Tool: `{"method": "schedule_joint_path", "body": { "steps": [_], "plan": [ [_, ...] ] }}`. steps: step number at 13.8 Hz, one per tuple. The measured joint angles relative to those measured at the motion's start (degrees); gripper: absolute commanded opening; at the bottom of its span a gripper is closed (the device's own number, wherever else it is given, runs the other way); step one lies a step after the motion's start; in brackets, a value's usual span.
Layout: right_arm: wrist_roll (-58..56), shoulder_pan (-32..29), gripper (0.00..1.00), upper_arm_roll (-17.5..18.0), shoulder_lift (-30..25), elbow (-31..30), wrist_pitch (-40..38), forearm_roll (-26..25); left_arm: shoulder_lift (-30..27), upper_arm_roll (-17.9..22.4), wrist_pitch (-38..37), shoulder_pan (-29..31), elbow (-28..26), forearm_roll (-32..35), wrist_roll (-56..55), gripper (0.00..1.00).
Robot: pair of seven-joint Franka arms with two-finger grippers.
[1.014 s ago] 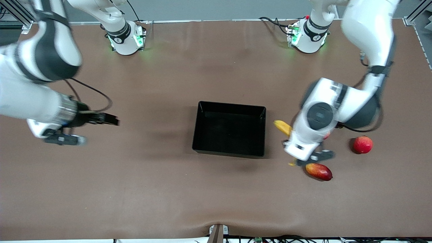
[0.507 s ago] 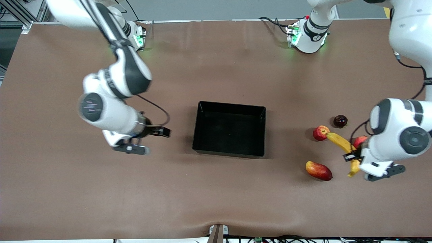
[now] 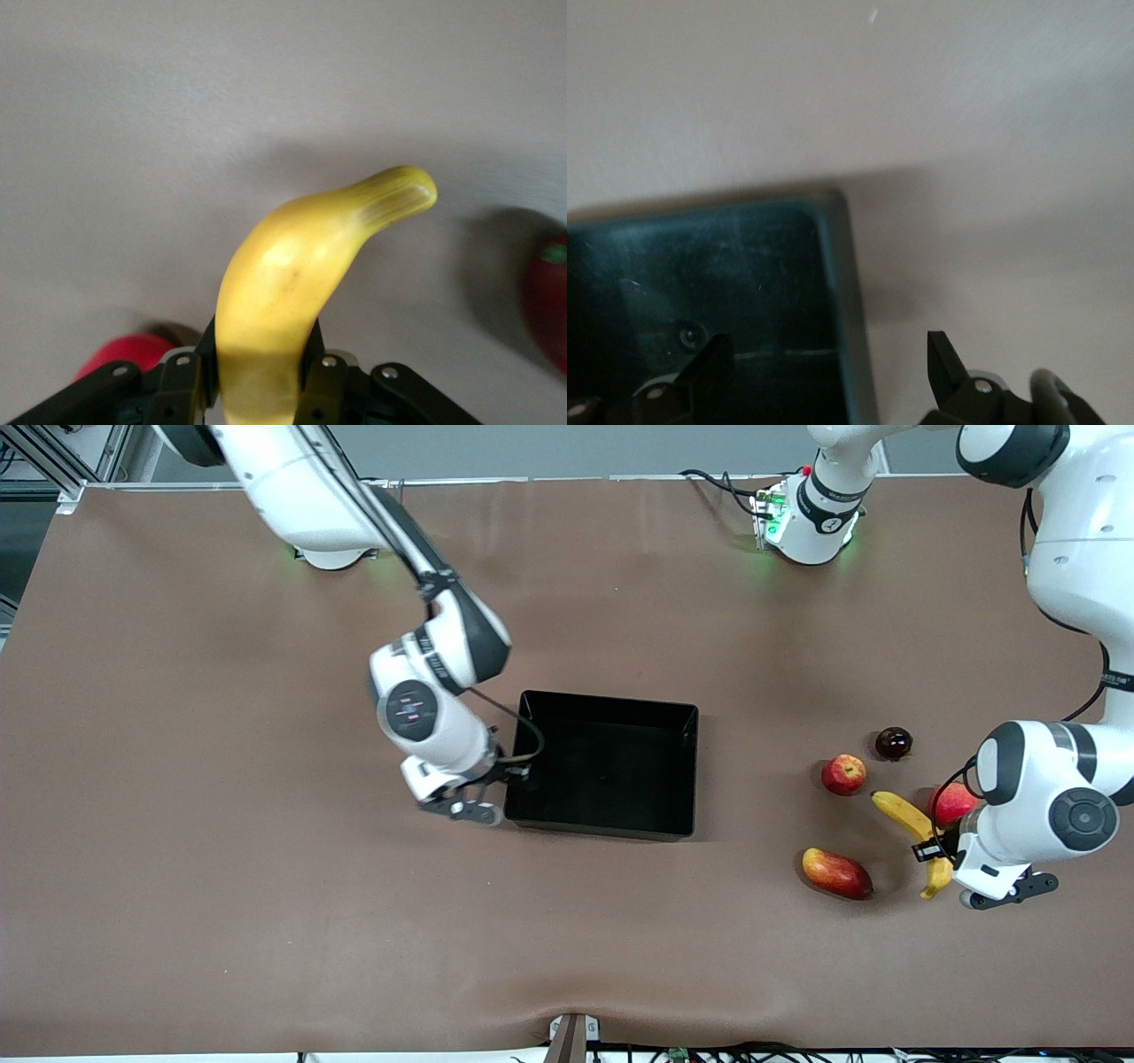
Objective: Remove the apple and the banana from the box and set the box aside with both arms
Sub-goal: 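Lower the banana by the fruits while the right gripper grips the tray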
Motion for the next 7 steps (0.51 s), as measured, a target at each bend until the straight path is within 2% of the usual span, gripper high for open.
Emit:
{"method": "schedule_joint_path", "body": {
  "steps": [1, 2, 3, 5, 7],
  "plan": [
    [0.4, 1.3, 0.36, 0.0, 0.9, 0.0, 0.2, -0.6, 0.7, 0.5, 0.8, 0.0, 0.0, 1.2, 0.0, 0.0],
    [0.6, 2.1, 0.15, -0.1, 1.6, 0.0, 0.3, -1.5, 1.2, 0.7, 1.1, 0.0, 0.0, 1.7, 0.0, 0.0],
    [0.6, 2.5, 0.03, -0.1, 2.1, -0.1, 0.3, -2.3, 1.6, 0.7, 1.3, 0.0, 0.0, 1.9, 0.0, 0.0],
    [0.6, 2.5, 0.0, -0.3, 2.3, -0.4, 0.2, -3.1, 1.8, 0.7, 1.5, -0.3, 0.2, 1.9, 0.0, 0.0],
    [0.6, 2.5, 0.0, -0.8, 2.3, -0.5, -0.4, -3.2, 2.0, 0.7, 2.1, -0.6, 0.2, 2.0, 0.0, 0.17]
  ]
}}
